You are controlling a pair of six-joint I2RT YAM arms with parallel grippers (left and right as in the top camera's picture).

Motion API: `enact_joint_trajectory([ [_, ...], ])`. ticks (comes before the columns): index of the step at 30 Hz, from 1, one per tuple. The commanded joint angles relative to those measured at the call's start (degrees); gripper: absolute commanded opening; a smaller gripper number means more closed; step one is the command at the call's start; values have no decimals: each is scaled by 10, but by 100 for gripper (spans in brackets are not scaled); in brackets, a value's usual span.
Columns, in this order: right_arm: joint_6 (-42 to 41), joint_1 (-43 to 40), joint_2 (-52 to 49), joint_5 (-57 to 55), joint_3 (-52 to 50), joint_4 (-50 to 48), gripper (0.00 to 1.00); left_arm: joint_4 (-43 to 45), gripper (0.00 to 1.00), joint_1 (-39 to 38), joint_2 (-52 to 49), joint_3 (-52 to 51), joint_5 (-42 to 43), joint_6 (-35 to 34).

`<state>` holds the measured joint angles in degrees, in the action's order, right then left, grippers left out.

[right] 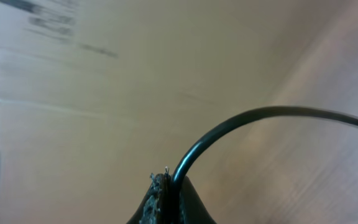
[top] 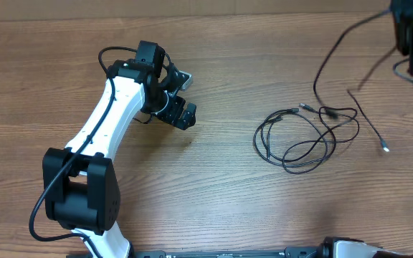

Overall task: Untangle cables
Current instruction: 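Lift the right gripper with a cable strand up to the upper right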

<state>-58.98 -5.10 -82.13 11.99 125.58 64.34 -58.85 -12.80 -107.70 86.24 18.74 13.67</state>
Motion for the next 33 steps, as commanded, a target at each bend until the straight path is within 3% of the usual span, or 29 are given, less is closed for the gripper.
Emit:
enact_joint_trajectory([
  [1, 45, 3, -2, 10, 12, -65, 4, 0, 100, -7, -7, 0, -1, -2],
  [7, 142, 3, -42, 10, 12, -170, 4, 0, 99, -7, -7, 0, -1, -2],
  [13, 137, 3, -100, 73, 12, -212, 4, 0, 100, -7, -7, 0, -1, -2],
  [19, 80, 15, -146, 156, 12, -241, 4, 0, 100, -7, -7, 0, -1, -2],
  [30, 99, 101, -169, 164, 12, -303, 4, 0, 99, -7, -7, 0, -1, -2],
  [33, 113, 102, -169, 123, 12, -298, 4, 0, 100, -7, -7, 0, -1, -2],
])
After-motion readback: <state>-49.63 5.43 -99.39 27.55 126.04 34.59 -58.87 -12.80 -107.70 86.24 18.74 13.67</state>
